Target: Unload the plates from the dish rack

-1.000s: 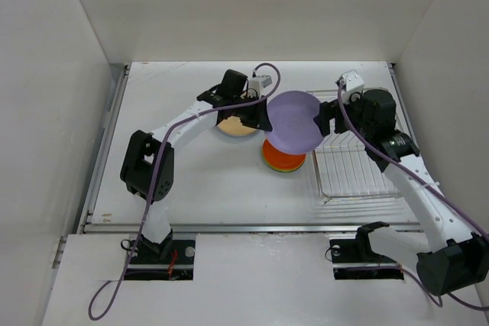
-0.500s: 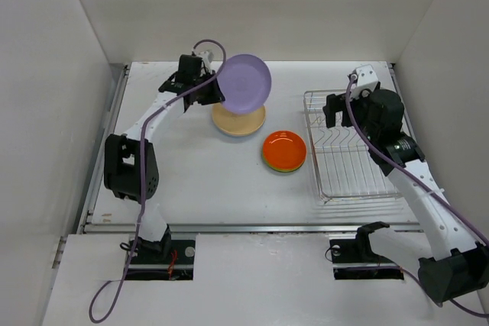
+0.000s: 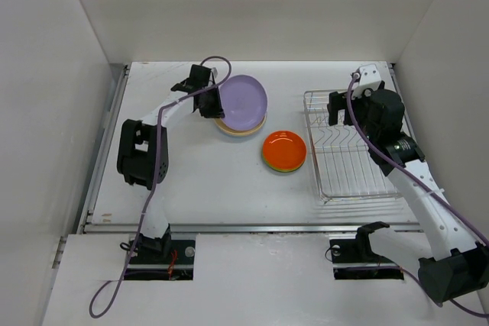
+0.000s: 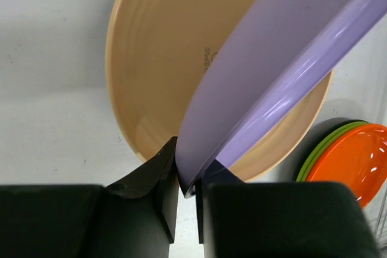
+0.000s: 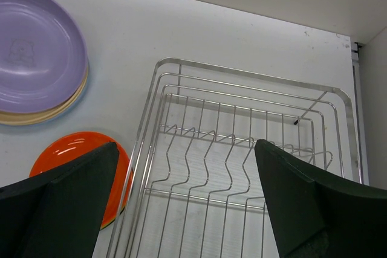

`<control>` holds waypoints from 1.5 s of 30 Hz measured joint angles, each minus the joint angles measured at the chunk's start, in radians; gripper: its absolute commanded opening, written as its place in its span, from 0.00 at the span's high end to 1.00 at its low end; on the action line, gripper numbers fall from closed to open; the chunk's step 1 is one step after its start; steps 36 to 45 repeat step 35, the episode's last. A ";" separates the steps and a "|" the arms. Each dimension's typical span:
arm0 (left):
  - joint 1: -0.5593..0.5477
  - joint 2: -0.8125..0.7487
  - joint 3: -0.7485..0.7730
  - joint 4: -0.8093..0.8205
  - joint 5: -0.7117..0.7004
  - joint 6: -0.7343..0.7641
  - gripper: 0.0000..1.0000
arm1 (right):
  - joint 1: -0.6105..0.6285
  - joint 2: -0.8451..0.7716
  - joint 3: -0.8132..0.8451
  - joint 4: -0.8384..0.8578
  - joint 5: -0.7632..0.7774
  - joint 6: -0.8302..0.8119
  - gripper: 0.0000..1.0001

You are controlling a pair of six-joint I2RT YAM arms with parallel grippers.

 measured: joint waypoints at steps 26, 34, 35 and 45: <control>0.000 -0.165 0.026 -0.016 -0.136 -0.001 0.01 | 0.000 0.011 -0.020 0.011 0.142 -0.088 0.00; 0.000 -0.215 0.019 0.001 -0.188 0.005 0.01 | 0.000 0.045 -0.020 0.060 0.288 -0.068 0.00; 0.000 -0.211 0.019 -0.002 -0.191 0.005 0.01 | 0.000 0.045 -0.020 0.063 0.295 -0.068 0.00; 0.000 -0.211 0.019 -0.002 -0.191 0.005 0.01 | 0.000 0.045 -0.020 0.063 0.295 -0.068 0.00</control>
